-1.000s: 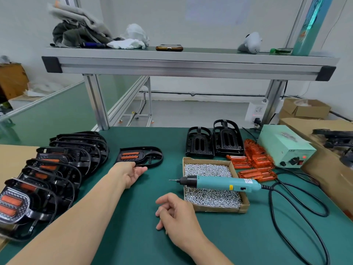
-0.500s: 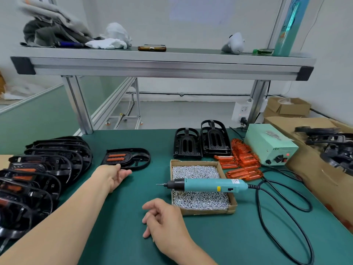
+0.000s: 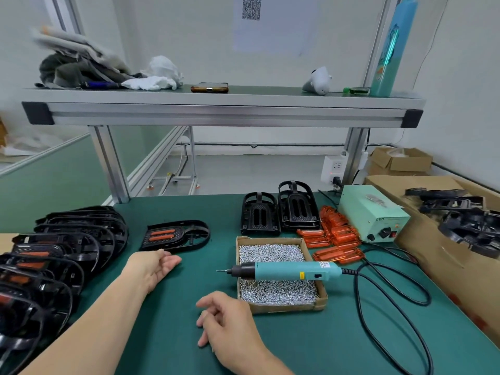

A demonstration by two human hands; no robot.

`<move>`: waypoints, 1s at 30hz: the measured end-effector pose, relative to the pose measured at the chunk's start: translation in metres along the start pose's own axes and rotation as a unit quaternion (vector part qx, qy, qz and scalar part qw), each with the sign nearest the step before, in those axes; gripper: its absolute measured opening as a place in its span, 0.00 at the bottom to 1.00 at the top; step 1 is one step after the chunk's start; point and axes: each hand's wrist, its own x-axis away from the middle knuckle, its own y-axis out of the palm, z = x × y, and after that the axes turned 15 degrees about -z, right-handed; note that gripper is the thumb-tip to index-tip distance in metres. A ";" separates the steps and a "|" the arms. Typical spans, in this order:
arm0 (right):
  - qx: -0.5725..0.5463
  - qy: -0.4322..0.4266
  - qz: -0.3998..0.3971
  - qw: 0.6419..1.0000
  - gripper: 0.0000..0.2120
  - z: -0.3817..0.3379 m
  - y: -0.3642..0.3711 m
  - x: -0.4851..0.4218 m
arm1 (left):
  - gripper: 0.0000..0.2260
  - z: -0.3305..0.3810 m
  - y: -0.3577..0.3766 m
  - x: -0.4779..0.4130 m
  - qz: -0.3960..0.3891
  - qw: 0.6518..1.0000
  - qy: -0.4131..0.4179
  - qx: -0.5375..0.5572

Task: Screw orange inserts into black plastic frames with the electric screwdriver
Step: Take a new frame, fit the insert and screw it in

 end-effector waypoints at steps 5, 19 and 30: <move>0.006 0.002 -0.003 1.000 0.11 0.001 -0.001 0.000 | 0.08 -0.011 -0.003 0.007 0.001 0.995 0.054 -0.082; 0.030 -0.067 0.019 0.997 0.08 -0.007 0.001 0.009 | 0.16 -0.079 -0.003 0.098 0.024 0.907 0.245 -0.342; -0.011 -0.219 0.172 0.960 0.07 -0.065 -0.042 0.017 | 0.11 -0.075 -0.001 0.103 0.038 0.867 0.259 -0.424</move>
